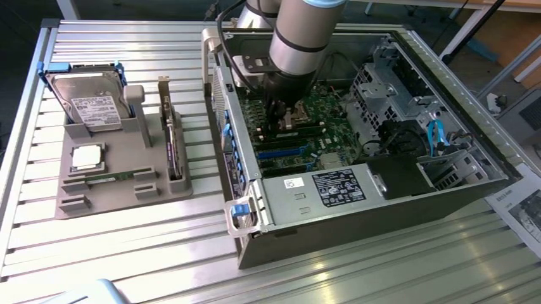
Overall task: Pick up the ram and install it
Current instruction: 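Press down the ram until it locks into place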
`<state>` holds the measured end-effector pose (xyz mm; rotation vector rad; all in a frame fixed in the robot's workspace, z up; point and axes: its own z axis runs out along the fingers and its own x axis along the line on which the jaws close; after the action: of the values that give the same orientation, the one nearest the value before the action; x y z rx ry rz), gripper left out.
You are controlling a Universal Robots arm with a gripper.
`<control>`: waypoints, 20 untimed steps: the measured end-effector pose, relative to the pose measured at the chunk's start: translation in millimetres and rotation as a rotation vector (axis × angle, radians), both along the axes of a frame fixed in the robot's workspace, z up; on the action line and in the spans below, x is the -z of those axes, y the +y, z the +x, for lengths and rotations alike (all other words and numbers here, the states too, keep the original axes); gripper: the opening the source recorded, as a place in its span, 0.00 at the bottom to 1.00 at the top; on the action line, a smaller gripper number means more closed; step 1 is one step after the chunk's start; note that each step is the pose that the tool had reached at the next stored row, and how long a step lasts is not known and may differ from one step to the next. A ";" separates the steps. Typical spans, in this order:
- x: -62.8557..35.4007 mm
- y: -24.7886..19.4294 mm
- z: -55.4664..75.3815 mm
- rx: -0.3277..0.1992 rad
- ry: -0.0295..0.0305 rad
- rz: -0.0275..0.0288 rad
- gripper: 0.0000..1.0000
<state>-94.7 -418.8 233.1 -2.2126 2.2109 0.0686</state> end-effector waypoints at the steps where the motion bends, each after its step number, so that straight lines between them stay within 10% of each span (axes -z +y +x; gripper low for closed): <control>1: 0.7 0.0 -0.3 0.000 0.0001 -0.0003 0.10; 20: -1.5 -0.2 -0.4 0.000 -0.0003 -0.0004 0.10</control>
<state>-95.2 -418.9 234.5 -2.2125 2.2111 0.0678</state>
